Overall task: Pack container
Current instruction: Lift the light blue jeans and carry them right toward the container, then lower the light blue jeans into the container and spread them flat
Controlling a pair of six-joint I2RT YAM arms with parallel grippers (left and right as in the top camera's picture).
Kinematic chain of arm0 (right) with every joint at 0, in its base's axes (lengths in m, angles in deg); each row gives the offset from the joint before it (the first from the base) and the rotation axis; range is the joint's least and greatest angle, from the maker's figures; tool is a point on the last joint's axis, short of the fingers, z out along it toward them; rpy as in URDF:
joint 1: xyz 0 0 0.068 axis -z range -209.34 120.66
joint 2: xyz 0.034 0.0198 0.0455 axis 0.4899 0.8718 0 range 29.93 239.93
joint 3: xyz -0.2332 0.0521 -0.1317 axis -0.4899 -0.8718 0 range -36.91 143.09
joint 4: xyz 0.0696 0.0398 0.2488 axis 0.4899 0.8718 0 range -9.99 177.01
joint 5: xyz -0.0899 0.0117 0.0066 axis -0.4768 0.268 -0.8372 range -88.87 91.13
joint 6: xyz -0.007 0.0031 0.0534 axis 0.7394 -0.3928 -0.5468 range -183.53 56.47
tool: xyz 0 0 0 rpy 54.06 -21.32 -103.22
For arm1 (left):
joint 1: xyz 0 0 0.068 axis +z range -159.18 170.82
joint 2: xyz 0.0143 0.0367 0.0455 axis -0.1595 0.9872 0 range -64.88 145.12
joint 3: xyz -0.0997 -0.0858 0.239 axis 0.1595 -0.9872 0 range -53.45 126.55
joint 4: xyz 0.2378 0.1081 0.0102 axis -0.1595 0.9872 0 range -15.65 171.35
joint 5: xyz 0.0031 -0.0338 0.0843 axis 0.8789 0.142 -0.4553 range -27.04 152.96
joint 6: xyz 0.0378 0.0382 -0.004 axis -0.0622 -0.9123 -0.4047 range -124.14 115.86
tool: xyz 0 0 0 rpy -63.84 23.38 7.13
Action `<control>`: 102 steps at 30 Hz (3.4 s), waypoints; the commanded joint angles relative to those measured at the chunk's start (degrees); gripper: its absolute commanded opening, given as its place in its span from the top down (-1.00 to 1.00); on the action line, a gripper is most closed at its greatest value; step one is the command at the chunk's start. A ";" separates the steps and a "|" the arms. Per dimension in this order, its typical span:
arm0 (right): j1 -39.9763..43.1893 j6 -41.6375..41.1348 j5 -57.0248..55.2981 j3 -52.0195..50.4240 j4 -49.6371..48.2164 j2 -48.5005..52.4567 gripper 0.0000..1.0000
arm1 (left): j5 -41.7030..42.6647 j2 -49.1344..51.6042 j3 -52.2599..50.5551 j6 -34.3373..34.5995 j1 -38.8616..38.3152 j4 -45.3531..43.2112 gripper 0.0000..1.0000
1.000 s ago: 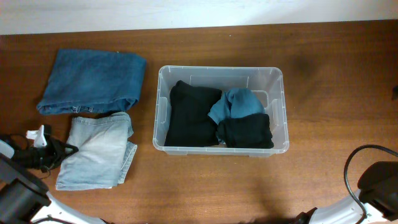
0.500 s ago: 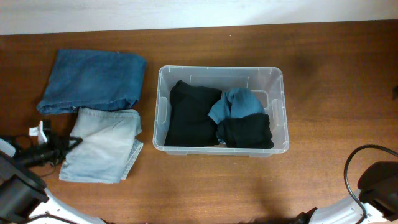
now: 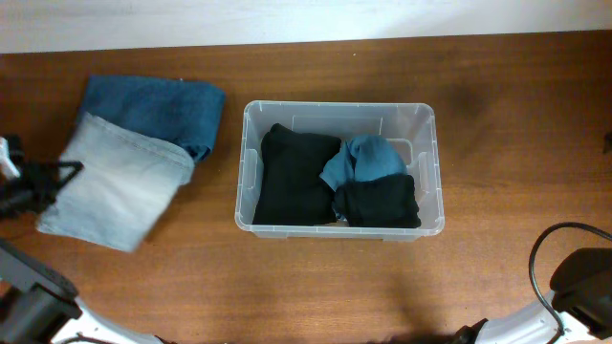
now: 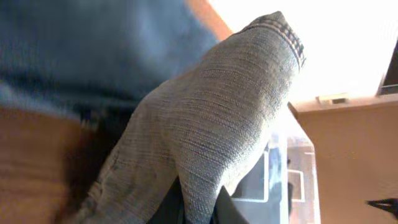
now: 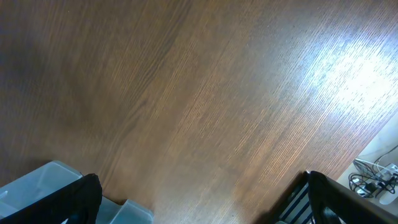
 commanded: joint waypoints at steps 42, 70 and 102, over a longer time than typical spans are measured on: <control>0.17 0.17 -0.13 -0.04 0.31 -1.25 -0.97 | -40.81 -34.40 9.97 60.52 -62.05 -16.55 0.99; 0.17 0.17 -0.13 -0.04 0.31 -1.25 -0.97 | -47.47 -13.68 9.86 71.30 -86.09 -30.45 0.99; 0.17 0.17 -0.13 -0.04 0.31 -1.25 -0.97 | -42.25 -6.16 9.88 96.15 -84.28 -34.58 0.99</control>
